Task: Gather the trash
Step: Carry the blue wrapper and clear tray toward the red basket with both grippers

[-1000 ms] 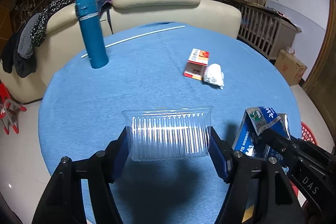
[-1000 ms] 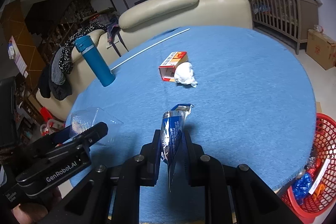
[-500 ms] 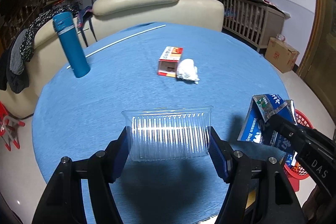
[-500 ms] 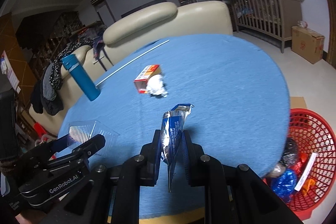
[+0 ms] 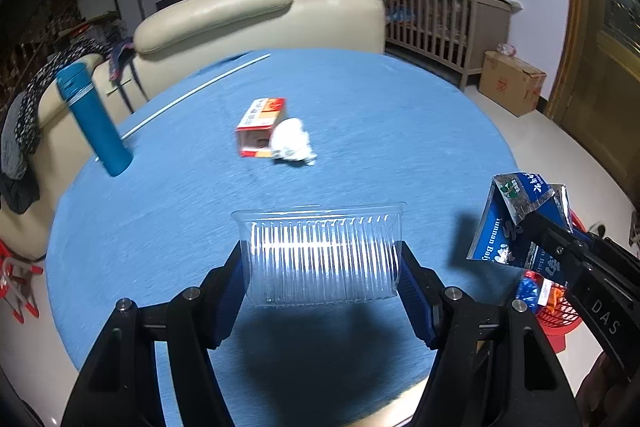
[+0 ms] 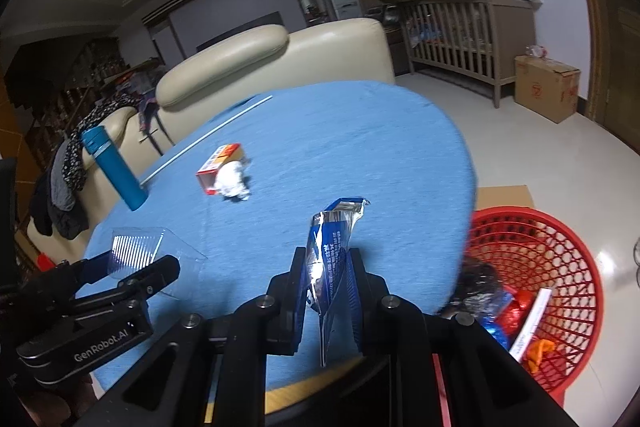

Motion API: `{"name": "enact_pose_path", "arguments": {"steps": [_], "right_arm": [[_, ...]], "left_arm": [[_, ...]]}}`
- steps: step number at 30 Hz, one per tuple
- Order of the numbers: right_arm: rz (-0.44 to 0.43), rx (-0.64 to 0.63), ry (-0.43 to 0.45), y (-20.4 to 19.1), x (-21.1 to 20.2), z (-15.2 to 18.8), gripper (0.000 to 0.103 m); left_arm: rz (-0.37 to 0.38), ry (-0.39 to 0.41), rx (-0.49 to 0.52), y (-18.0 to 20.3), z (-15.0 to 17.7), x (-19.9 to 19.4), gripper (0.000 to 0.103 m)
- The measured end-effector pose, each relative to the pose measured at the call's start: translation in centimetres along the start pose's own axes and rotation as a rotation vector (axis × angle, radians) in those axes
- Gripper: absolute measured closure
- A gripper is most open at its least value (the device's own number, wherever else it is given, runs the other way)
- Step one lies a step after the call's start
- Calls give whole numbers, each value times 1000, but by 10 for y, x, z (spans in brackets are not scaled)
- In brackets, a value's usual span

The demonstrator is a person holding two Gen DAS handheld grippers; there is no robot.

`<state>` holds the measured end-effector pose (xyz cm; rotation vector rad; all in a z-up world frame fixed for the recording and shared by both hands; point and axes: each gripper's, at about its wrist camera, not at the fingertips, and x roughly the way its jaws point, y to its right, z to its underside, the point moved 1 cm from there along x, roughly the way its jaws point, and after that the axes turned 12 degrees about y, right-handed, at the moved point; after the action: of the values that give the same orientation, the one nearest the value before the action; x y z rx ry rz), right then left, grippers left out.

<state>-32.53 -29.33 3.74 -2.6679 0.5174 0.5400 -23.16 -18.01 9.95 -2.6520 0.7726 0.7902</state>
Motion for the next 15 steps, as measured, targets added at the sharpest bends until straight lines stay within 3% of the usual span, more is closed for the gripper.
{"name": "enact_pose_path", "arguments": {"steps": [15], "right_arm": [[163, 106, 51, 101, -39, -7, 83]], "left_arm": [[106, 12, 120, 78, -13, 2, 32]]}}
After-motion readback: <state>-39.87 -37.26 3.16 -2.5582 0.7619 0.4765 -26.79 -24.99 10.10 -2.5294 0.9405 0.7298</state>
